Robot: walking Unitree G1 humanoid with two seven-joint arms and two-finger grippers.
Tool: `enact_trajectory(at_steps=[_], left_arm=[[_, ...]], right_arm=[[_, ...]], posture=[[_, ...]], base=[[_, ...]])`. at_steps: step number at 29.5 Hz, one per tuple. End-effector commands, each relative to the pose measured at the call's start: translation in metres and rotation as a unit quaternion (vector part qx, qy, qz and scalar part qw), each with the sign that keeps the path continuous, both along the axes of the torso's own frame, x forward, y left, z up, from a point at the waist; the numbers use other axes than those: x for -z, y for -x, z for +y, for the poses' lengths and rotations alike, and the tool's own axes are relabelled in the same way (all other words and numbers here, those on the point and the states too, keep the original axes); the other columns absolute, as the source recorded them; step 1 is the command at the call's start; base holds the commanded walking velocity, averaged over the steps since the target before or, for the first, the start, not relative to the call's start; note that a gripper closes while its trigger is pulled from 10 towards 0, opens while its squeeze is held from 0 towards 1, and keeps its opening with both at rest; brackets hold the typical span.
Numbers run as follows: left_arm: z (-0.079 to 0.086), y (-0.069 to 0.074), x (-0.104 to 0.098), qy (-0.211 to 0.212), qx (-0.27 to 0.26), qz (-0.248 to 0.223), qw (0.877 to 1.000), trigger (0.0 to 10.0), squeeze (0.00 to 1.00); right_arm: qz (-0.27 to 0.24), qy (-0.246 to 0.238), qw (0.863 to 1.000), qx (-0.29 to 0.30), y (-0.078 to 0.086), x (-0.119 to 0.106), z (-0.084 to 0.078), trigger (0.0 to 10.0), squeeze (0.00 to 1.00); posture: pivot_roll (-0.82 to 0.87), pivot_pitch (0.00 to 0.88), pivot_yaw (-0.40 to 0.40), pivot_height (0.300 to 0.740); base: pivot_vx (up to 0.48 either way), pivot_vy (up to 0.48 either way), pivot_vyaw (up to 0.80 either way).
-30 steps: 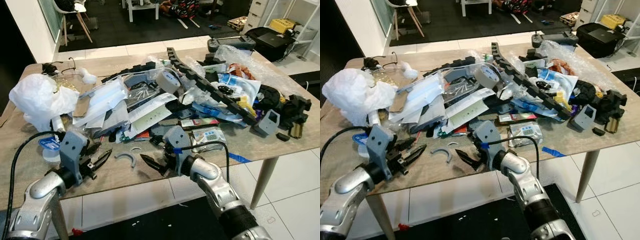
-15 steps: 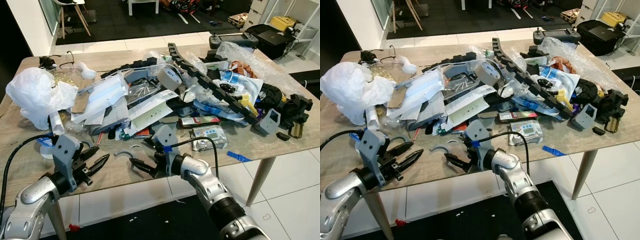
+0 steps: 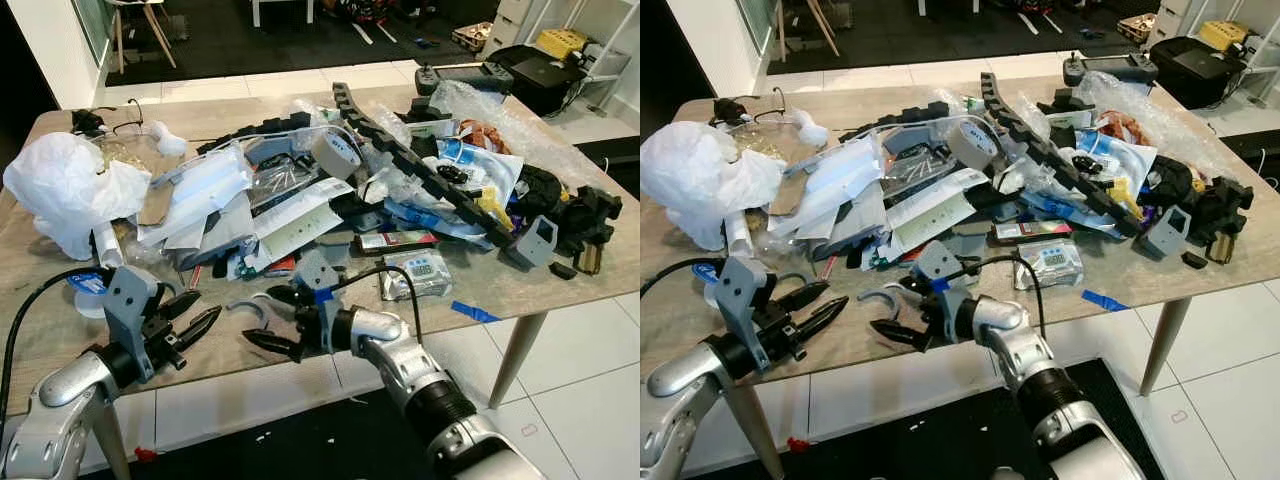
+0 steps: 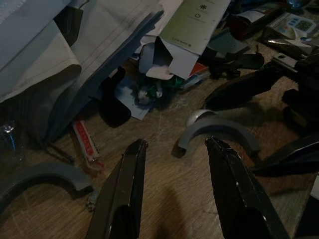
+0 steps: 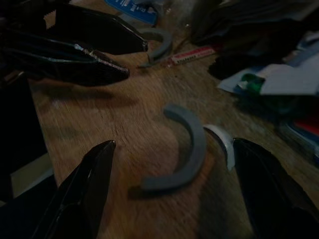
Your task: Picking trash to rubbish bin
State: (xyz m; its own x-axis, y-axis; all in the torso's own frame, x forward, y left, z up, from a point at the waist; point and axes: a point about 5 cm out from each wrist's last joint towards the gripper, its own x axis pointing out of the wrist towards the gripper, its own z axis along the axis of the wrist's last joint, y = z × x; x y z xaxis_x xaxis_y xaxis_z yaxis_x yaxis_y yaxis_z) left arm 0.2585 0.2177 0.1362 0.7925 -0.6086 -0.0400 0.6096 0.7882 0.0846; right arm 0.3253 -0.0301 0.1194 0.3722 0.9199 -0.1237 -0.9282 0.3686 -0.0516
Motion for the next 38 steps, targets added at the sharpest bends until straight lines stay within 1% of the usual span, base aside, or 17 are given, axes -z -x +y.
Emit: enact_trajectory(at_steps=[1,4,8,10,13,14,15,16,18,22,23,24,25,26,27,29,38], left_arm=[[-0.001,0.003,0.0,-0.002,0.003,0.004,1.0,10.0,0.0],[-0.003,0.002,0.0,-0.001,0.006,0.005,1.0,10.0,0.0],[-0.004,0.002,0.001,-0.002,0.009,0.006,1.0,10.0,0.0],[-0.006,0.002,0.001,-0.001,0.011,0.006,1.0,10.0,0.0],[-0.007,0.002,0.001,-0.001,0.012,0.006,1.0,10.0,0.0],[-0.007,0.002,0.001,0.0,0.012,0.006,1.0,10.0,0.0],[-0.007,0.002,0.001,0.0,0.012,0.006,1.0,10.0,0.0],[-0.007,0.003,0.0,0.0,0.011,0.006,1.0,10.0,0.0],[-0.007,0.004,0.0,0.0,0.011,0.006,1.0,10.0,0.0],[-0.007,0.004,-0.001,0.0,0.011,0.007,1.0,10.0,0.0],[-0.008,0.005,0.001,0.001,0.013,0.009,1.0,10.0,0.0],[-0.008,0.005,0.001,0.001,0.013,0.009,1.0,10.0,0.0],[-0.009,0.005,0.001,0.001,0.014,0.009,1.0,10.0,0.0],[-0.009,0.004,0.001,0.001,0.015,0.009,1.0,10.0,0.0],[-0.01,0.003,0.001,0.001,0.015,0.009,1.0,10.0,0.0],[-0.01,0.003,0.0,0.001,0.015,0.008,1.0,10.0,0.0],[-0.011,0.002,0.001,-0.002,0.019,0.01,1.0,10.0,0.0]], right_arm=[[0.006,0.011,1.0,-0.005,0.001,0.006,0.005,10.0,0.0],[0.011,0.017,1.0,-0.005,-0.001,0.006,0.011,10.0,0.0],[0.013,0.02,1.0,-0.005,-0.002,0.007,0.013,10.0,0.0],[0.019,0.033,0.999,-0.012,-0.001,0.01,0.019,10.0,0.0],[0.02,0.041,0.999,-0.016,-0.001,0.012,0.021,10.0,0.0],[0.02,0.055,0.998,-0.021,0.0,0.013,0.024,10.0,0.0],[0.02,0.055,0.998,-0.021,0.0,0.013,0.024,10.0,0.0],[0.02,0.078,0.996,-0.025,0.0,0.016,0.025,10.0,0.0],[0.023,0.102,0.994,-0.028,0.001,0.02,0.025,10.0,0.0],[0.026,0.107,0.994,-0.027,0.001,0.021,0.025,10.0,0.0],[0.041,0.108,0.993,-0.026,0.0,0.022,0.025,10.0,0.0],[0.041,0.108,0.993,-0.026,0.0,0.022,0.025,10.0,0.0],[0.048,0.105,0.993,-0.025,0.0,0.022,0.025,8.7,0.0],[0.054,0.101,0.993,-0.024,-0.001,0.022,0.025,4.3,0.0],[0.057,0.099,0.993,-0.024,-0.001,0.022,0.025,2.0,0.0],[0.06,0.097,0.993,-0.025,-0.001,0.022,0.025,0.0,0.0],[0.064,0.103,0.992,-0.027,0.0,0.025,0.024,0.0,0.0]], posture=[[0.0,0.183,-0.02,0.74],[0.0,0.193,-0.024,0.74],[0.0,0.193,-0.024,0.74],[0.01,0.207,-0.03,0.74],[0.01,0.208,-0.032,0.74],[0.02,0.21,-0.037,0.74],[0.02,0.21,-0.037,0.74],[0.01,0.211,-0.039,0.74],[0.01,0.213,-0.041,0.74],[0.01,0.213,-0.041,0.74],[0.01,0.207,-0.041,0.74],[0.01,0.207,-0.041,0.74],[0.0,0.205,-0.04,0.74],[0.0,0.205,-0.04,0.74],[0.01,0.201,-0.042,0.74],[0.01,0.2,-0.042,0.74],[0.01,0.182,-0.036,0.74]], base=[[0.0,0.0,0.0],[0.0,0.0,0.0],[0.0,0.0,0.0],[0.0,0.0,0.0],[0.0,0.0,0.0],[0.0,0.0,0.0],[0.0,0.0,0.0],[0.0,0.0,0.0],[0.0,0.0,0.0],[0.0,0.0,0.0],[0.0,0.0,0.0],[0.0,0.0,0.0],[0.0,0.0,0.0],[0.0,0.0,0.0],[0.0,0.0,0.0],[0.0,0.0,0.0],[0.0,0.0,0.0]])
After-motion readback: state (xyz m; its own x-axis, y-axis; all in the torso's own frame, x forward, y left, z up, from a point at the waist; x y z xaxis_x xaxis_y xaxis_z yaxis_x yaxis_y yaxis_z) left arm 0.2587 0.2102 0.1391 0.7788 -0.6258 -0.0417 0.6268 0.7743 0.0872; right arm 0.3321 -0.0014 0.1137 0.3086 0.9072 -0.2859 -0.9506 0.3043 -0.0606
